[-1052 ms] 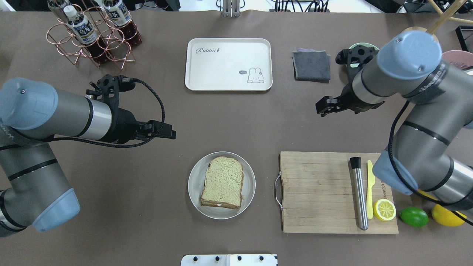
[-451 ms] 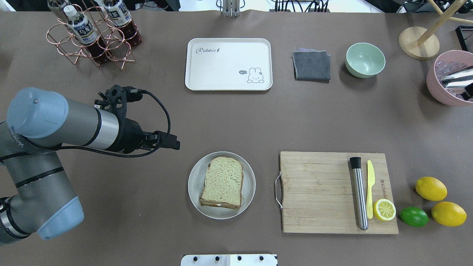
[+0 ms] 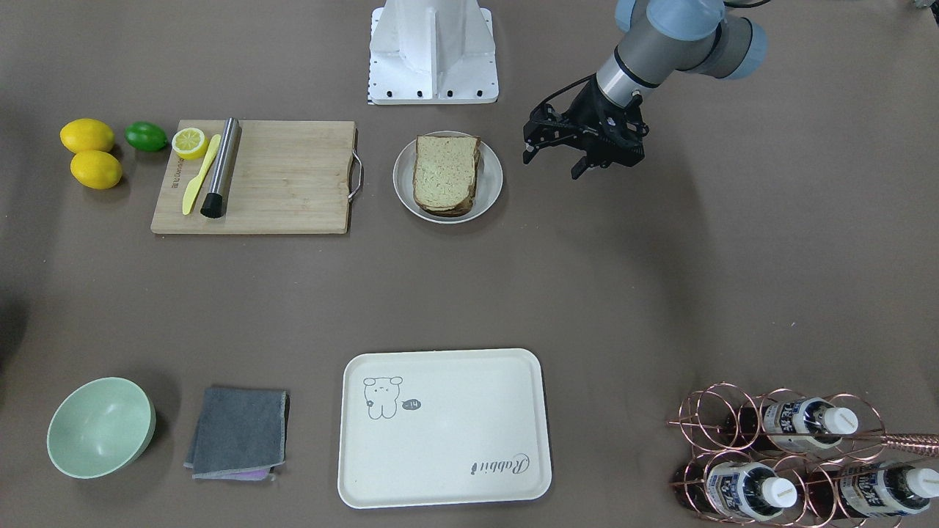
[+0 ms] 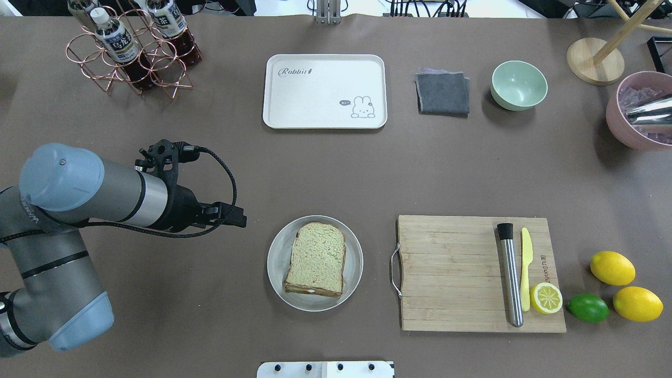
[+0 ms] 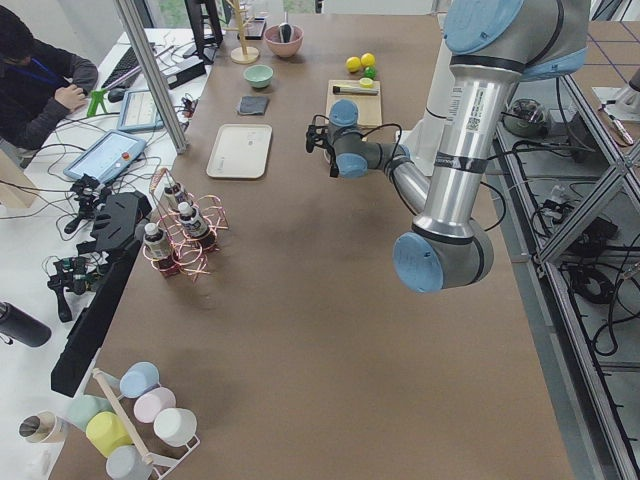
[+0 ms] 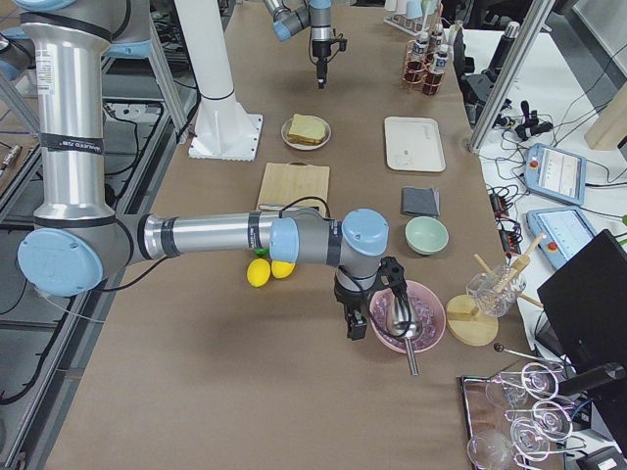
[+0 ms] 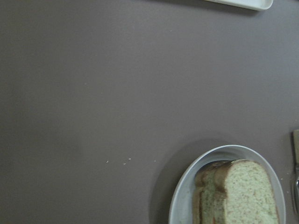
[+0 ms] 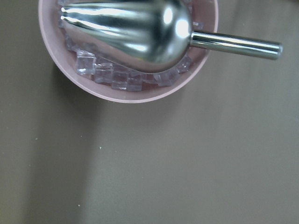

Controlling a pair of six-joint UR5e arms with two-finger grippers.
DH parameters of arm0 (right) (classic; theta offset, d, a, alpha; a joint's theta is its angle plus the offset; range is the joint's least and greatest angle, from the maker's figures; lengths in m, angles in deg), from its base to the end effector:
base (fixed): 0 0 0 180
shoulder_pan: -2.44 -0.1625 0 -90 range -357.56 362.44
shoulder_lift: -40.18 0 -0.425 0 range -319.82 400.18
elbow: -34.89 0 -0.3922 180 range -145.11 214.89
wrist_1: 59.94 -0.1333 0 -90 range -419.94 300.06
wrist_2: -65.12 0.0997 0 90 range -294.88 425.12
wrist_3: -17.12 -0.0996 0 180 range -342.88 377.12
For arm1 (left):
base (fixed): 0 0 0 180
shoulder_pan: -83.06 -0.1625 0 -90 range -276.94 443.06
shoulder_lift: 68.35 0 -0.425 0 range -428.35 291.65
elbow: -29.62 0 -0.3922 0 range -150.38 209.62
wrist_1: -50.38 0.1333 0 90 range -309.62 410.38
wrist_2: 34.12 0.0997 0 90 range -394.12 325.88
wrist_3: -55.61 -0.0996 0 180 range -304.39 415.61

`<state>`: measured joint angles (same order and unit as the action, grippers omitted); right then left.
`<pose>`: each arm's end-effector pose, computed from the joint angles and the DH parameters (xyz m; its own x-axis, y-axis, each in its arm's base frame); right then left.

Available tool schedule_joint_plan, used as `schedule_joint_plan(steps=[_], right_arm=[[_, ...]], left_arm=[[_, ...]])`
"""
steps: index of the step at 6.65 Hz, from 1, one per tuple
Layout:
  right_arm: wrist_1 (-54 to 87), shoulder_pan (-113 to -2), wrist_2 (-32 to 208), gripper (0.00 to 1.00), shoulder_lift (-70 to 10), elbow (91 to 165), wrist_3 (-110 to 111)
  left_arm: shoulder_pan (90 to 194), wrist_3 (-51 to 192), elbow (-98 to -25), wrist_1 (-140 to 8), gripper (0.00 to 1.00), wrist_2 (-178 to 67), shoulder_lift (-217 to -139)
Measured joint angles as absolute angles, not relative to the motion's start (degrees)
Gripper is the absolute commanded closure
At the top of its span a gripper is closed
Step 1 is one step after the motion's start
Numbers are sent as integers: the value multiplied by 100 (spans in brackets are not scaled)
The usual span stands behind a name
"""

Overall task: Make sandwich and place on tray
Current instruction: 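Lower the left gripper to the plate rim and grip the plate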

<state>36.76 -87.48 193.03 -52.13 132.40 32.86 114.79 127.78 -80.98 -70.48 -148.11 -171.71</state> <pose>0.0714 -0.4712 0.6328 0.7590 -0.2568 0.5983 0.2154 0.9662 0.1414 0.4175 -0.3673 0.3054 0.3958 0.0842 -0.9145 0.0487 0.9925 0.1124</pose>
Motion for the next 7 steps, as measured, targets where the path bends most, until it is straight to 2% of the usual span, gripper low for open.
schedule_joint_plan(steps=[2,3,4,5,7], right_arm=[[3665,-8828,19290,0,-5343,13165,3343],[3662,-8832,19302,0,-5398,13154,3344],[3663,-8834,19317,0,-5420,13152,3341],[3665,-8834,19326,0,-5427,13149,3339],[3663,-8835,19320,0,-5436,13150,3340]], left_arm=[[11004,12771,-7929,-7064,2,-14487,-17156],[10725,12773,-7824,-7075,5,-14284,-17236],[10585,12781,-7750,-7085,18,-14184,-17347],[10534,12784,-7713,-7092,37,-14149,-17425],[10515,12782,-7657,-7134,37,-14136,-17494]])
